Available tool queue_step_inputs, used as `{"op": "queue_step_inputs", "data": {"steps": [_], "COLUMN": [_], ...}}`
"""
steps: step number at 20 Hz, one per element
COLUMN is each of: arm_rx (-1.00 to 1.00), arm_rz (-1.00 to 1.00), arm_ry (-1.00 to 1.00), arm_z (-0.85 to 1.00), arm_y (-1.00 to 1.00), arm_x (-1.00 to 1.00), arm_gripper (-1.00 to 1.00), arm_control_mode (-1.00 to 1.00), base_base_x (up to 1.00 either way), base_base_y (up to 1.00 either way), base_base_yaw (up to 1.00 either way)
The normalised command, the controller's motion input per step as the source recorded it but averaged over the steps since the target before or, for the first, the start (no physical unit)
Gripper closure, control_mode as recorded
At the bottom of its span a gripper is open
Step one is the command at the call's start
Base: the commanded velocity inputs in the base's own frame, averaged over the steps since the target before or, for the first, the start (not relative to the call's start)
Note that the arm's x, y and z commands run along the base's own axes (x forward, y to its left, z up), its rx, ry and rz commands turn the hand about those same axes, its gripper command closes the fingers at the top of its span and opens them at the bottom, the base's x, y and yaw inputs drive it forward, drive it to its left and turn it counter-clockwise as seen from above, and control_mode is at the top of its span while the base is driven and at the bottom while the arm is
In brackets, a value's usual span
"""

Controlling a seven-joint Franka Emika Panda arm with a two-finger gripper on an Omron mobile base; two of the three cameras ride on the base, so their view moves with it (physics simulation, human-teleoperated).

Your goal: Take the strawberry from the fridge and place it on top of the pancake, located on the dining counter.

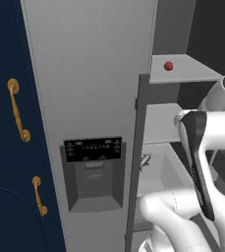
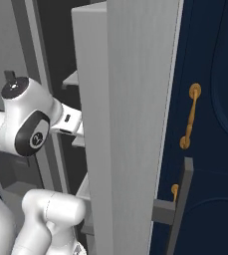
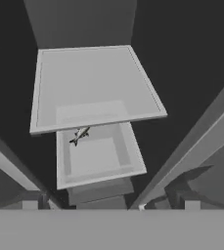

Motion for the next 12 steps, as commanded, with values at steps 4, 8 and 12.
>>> {"op": "queue_step_inputs", "data": {"steps": [4,8,12], "arm_rx": [0.05,0.00,0.00], "arm_rz": [0.06,0.11,0.12], "arm_ry": [-0.15,-0.06,-0.13], "arm_z": [0.74,0.73,0.38], "arm_y": [0.00,0.00,0.00], "arm_x": [0.48,0.79,0.87], "arm_gripper": [-1.00,-1.00,-1.00], "arm_control_mode": [-1.00,-1.00,-1.00], "base_base_x": [0.00,0.00,0.00], "base_base_y": [0.00,0.00,0.00], "base_base_yaw": [0.00,0.00,0.00]}}
